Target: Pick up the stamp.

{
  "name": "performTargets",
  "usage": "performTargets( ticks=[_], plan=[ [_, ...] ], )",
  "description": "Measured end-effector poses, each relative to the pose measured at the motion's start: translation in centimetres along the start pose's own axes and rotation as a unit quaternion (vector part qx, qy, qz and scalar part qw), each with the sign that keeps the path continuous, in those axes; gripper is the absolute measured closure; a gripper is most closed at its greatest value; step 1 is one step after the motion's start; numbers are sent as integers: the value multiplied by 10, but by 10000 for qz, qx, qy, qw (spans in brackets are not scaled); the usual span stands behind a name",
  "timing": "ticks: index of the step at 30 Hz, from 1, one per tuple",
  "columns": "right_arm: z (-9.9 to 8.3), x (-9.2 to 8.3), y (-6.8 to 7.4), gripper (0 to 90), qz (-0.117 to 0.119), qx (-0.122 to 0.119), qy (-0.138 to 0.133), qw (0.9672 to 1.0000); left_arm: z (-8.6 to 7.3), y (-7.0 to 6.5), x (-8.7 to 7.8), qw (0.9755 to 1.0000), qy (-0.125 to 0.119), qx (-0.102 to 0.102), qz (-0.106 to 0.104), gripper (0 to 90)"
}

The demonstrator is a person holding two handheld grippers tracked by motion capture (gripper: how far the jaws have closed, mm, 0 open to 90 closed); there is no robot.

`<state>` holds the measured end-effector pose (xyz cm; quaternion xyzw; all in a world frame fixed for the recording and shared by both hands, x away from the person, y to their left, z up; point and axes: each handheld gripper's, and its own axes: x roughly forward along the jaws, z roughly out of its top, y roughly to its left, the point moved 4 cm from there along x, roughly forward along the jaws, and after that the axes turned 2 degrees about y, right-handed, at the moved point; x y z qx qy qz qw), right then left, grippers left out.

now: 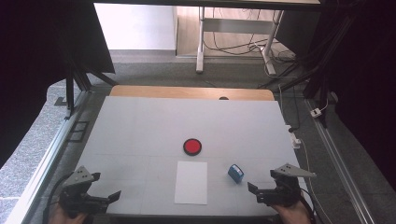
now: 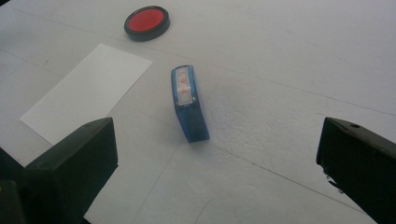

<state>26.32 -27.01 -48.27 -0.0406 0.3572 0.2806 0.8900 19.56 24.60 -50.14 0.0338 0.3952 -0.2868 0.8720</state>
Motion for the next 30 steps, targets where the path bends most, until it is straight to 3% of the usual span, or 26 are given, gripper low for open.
performTargets(
  ticks=[2, 8, 20, 30],
  plan=[
    [0, 1, -1, 0, 53, 63, 27, 10000, 0, 0, 0, 10000, -21, 4, -33, 0],
    [0, 2, 2, 0, 23, -53, 103, 9999, 0, -1, 0, 10000, 25, 44, -58, 0],
    [0, 7, 7, 0, 101, -337, 329, 9988, 1, 2, 1, 9999, -14, -84, -94, 0],
    [0, 8, 6, 4, 203, -296, 364, 9987, 1, 1, 2, 10000, 46, -46, -22, 0]
  ],
)
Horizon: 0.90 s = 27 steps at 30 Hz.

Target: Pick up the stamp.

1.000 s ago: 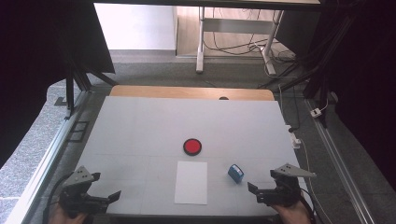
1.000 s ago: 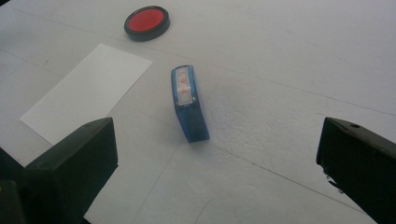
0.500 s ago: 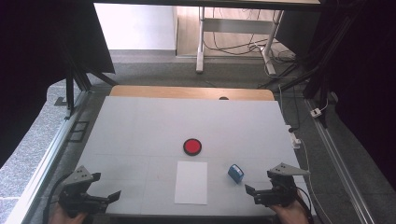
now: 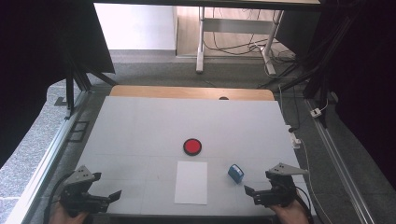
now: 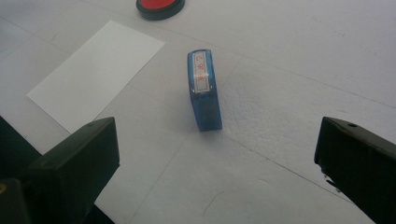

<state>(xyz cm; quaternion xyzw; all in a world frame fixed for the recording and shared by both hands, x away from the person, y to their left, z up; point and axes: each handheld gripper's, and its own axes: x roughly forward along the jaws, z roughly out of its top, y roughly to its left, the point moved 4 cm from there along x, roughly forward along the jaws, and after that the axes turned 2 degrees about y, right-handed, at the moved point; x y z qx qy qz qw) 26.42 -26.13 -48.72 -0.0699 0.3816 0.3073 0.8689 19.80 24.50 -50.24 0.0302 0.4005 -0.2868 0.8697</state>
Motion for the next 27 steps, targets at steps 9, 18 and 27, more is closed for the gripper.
performTargets(
  ticks=[9, 18, 27],
  plan=[
    [2, 0, 0, 1, -55, -136, -28, 9999, 0, 0, 2, 10000, 73, 19, 18, 0],
    [4, 4, 3, 0, -1, -338, 4, 9994, 0, -1, 3, 9999, 133, 29, 19, 1],
    [10, 10, 5, 1, 131, -456, 30, 9989, 0, 0, 4, 9999, 169, 11, 18, 2]
  ],
)
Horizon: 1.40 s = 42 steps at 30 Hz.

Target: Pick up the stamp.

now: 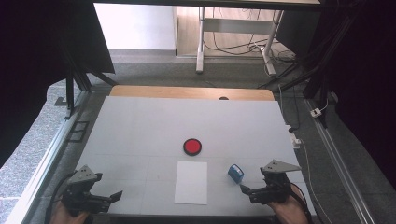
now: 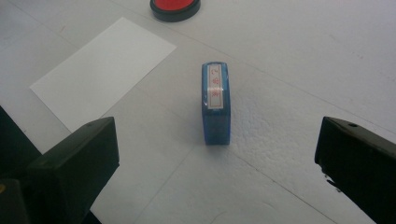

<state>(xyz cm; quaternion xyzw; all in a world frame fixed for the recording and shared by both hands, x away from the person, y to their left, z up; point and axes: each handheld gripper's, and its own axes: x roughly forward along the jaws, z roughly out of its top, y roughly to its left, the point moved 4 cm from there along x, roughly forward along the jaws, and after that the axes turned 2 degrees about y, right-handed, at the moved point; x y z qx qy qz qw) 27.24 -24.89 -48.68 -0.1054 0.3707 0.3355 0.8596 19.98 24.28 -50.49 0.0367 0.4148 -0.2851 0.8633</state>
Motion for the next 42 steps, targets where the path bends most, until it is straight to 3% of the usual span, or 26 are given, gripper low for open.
performTargets(
  ticks=[5, 18, 30, 42],
  plan=[
    [3, 5, 1, 1, 110, -16, 38, 9999, 0, 0, -1, 10000, -38, -6, -21, 2],
    [13, 20, 3, 0, 137, -11, 163, 9998, -1, 1, -2, 9999, -97, -36, -63, 2],
    [21, 41, 2, 0, 60, -121, 490, 9987, -1, 1, -1, 10000, -72, -17, -34, 3],
    [26, 65, -6, 0, -82, -242, 936, 9953, -1, 1, -1, 10000, -45, -18, -55, 3]
  ],
)
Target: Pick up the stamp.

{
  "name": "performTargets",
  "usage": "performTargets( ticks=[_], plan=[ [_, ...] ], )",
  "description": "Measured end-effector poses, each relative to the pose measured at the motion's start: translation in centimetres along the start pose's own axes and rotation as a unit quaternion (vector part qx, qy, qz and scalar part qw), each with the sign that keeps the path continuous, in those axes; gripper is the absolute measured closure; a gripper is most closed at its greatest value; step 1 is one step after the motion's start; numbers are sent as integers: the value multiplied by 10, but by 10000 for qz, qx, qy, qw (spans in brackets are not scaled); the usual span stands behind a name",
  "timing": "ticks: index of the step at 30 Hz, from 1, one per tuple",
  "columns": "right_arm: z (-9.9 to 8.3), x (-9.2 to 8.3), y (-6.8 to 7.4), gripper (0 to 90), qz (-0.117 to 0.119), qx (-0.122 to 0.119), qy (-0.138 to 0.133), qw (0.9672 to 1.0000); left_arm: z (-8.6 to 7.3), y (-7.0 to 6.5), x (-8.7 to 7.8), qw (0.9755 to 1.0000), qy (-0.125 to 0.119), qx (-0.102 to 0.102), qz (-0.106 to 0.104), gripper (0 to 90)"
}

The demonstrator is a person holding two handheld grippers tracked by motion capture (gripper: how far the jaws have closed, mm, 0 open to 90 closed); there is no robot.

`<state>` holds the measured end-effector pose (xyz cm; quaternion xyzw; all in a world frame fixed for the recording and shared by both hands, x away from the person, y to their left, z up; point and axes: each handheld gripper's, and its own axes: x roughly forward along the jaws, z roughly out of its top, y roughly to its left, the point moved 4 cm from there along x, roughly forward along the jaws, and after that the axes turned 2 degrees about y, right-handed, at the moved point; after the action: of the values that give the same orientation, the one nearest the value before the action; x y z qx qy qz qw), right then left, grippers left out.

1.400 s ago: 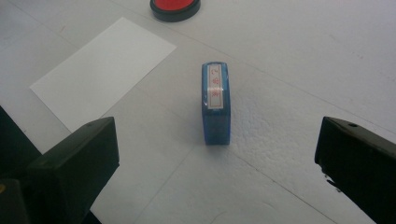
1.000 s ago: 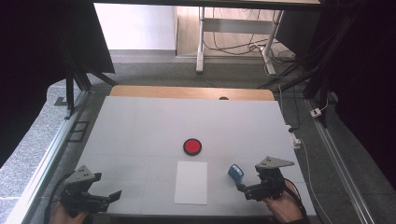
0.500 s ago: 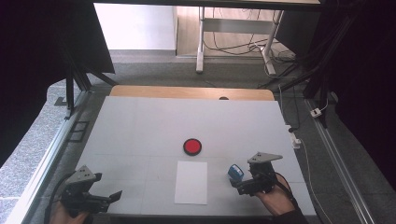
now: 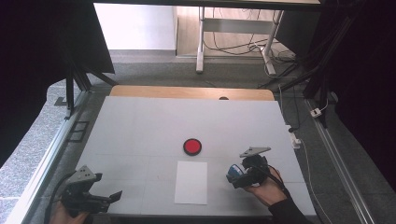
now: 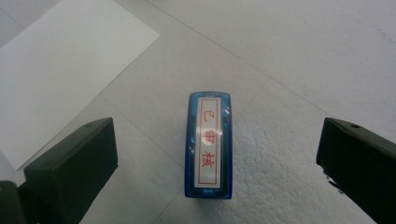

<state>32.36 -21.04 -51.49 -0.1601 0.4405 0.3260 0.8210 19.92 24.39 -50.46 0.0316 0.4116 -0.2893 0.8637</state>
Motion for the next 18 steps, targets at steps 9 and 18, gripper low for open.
performTargets(
  ticks=[9, 18],
  plan=[
    [-2, 6, 2, 132, -83, -147, 174, 9997, 0, 0, 0, 10000, 17, 7, -7, 3],
    [-2, 1, 1, 537, 74, -252, 263, 9993, 0, 0, 1, 10000, 33, 29, 14, 4]
  ],
)
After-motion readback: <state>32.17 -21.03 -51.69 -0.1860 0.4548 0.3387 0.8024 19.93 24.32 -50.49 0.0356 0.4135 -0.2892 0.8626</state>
